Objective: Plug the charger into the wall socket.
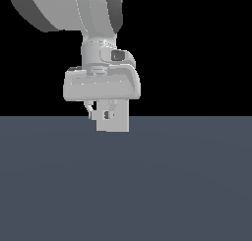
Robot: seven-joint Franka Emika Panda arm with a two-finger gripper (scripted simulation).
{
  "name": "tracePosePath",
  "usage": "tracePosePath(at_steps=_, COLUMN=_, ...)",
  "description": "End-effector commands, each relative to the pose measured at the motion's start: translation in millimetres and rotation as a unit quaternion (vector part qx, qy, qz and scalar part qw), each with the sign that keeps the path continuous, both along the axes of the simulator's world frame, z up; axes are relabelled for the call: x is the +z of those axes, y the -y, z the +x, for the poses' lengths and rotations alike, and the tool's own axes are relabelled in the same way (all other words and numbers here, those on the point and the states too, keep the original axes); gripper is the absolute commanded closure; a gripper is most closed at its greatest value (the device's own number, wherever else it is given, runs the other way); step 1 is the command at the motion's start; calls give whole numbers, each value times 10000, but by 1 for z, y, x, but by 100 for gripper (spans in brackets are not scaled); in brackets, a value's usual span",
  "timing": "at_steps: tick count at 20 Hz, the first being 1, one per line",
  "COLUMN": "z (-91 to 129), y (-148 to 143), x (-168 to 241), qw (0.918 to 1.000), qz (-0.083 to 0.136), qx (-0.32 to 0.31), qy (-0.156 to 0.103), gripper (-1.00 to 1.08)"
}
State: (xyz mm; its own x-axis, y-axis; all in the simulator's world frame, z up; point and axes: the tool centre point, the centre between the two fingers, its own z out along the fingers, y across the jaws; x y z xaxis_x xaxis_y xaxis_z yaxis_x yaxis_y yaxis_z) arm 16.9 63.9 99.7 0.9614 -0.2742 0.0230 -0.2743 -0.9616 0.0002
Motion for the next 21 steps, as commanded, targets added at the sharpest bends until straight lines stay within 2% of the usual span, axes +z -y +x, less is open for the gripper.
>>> tracePosePath(at_steps=1, z=3, y=1, x=0, qw=10000, qz=0, qx=-1, qy=2, gripper=108)
tracePosePath(at_steps=13, z=38, y=11, x=0, qw=10000, qz=0, qx=-1, qy=2, gripper=108)
tracePosePath(at_steps=21, z=47, y=14, x=0, qw=10000, qz=1, qx=-3, qy=2, gripper=108)
